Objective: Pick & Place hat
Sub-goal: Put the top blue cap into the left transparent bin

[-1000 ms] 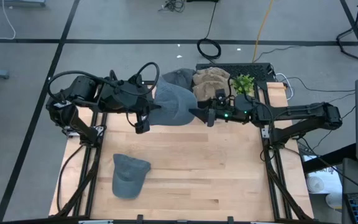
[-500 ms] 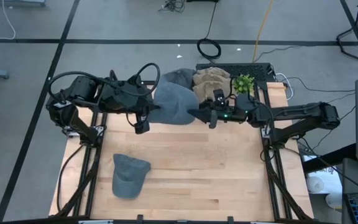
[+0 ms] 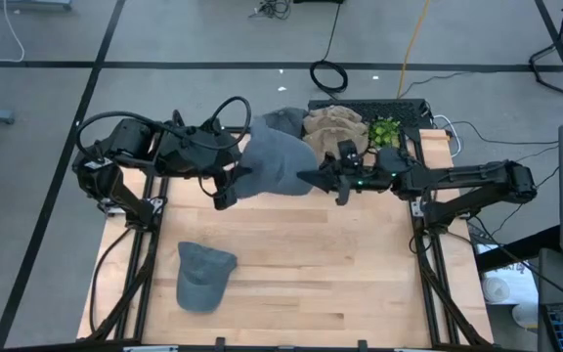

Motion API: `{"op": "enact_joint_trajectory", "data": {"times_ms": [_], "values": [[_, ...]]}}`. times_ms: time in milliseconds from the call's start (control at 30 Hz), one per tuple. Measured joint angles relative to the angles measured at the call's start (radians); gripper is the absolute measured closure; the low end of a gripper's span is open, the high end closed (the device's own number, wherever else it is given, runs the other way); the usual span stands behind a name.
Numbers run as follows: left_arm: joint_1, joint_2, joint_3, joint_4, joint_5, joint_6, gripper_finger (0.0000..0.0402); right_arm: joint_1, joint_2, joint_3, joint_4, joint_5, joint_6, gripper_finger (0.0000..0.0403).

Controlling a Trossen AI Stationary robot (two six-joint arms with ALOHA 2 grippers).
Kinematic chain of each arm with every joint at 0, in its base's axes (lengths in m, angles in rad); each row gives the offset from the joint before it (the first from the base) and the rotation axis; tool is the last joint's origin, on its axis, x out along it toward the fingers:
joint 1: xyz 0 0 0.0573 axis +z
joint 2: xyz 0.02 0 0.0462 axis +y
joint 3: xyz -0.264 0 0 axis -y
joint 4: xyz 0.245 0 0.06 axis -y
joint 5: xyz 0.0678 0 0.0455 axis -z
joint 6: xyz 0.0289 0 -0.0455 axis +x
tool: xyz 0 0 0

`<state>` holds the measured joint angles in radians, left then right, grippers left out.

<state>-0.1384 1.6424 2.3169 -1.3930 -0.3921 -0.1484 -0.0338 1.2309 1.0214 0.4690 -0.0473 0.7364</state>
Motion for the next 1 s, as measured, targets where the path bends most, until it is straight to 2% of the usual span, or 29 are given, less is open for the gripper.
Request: {"op": "enact_joint_trajectory", "data": {"times_ms": [267,433,600,733,1000], "values": [[0.037,0.000,0.000,0.016,-0.012,-0.050,0.0201,0.017,-0.098,0.000,0.048,0.008,-0.126,0.0401],[0.069,0.000,0.000,0.096,0.068,-0.066,0.0178,0.017,-0.164,0.000,-0.078,0.039,-0.163,0.0402],[0.109,-0.026,-0.001,0.150,0.175,-0.097,0.0173,0.021,-0.228,0.000,-0.206,0.077,-0.207,0.0402],[0.144,-0.048,-0.003,0.187,0.270,-0.126,0.0172,0.046,-0.283,0.000,-0.209,0.136,-0.326,0.0402],[0.200,-0.077,0.000,0.357,0.301,-0.157,0.0172,0.082,-0.336,0.000,-0.173,0.156,-0.505,0.0402]]}}
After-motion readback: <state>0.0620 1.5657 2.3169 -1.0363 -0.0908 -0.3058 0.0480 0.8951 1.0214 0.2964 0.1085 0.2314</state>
